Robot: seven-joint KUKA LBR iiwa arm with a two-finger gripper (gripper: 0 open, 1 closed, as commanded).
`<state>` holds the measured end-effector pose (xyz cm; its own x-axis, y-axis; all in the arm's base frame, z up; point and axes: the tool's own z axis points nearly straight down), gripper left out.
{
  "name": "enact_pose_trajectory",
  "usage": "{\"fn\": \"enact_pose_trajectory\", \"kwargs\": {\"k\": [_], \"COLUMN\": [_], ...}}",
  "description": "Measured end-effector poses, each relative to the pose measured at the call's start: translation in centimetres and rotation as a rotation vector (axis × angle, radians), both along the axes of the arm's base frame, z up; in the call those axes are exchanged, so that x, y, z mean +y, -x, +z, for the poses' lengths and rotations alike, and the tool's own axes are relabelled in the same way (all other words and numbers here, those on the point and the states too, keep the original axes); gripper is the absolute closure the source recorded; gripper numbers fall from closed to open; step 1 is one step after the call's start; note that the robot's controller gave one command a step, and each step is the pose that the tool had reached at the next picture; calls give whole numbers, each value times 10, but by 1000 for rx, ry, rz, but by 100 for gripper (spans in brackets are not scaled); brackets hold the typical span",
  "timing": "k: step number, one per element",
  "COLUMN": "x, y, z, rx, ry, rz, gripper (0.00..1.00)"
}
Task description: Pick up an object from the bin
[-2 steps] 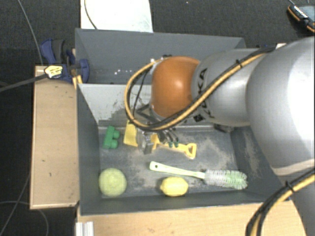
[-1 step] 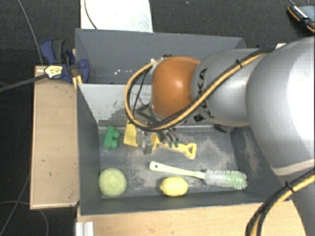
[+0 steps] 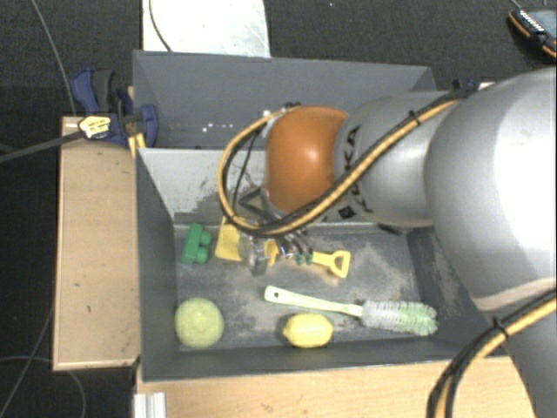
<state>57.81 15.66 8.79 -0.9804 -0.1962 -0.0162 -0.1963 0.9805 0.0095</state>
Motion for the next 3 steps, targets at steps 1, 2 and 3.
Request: {"fn": "enact_pose_trajectory", "kwargs": {"k": [1,2,3], "x": [4,5,4], "y": [-2,-14,-3], "z": [-16,-16,67], "rx": [5,-7,-9], "ry": [-4,-4,-10], "rz": [-303,-61,-273], "gripper": [100,100,100]}}
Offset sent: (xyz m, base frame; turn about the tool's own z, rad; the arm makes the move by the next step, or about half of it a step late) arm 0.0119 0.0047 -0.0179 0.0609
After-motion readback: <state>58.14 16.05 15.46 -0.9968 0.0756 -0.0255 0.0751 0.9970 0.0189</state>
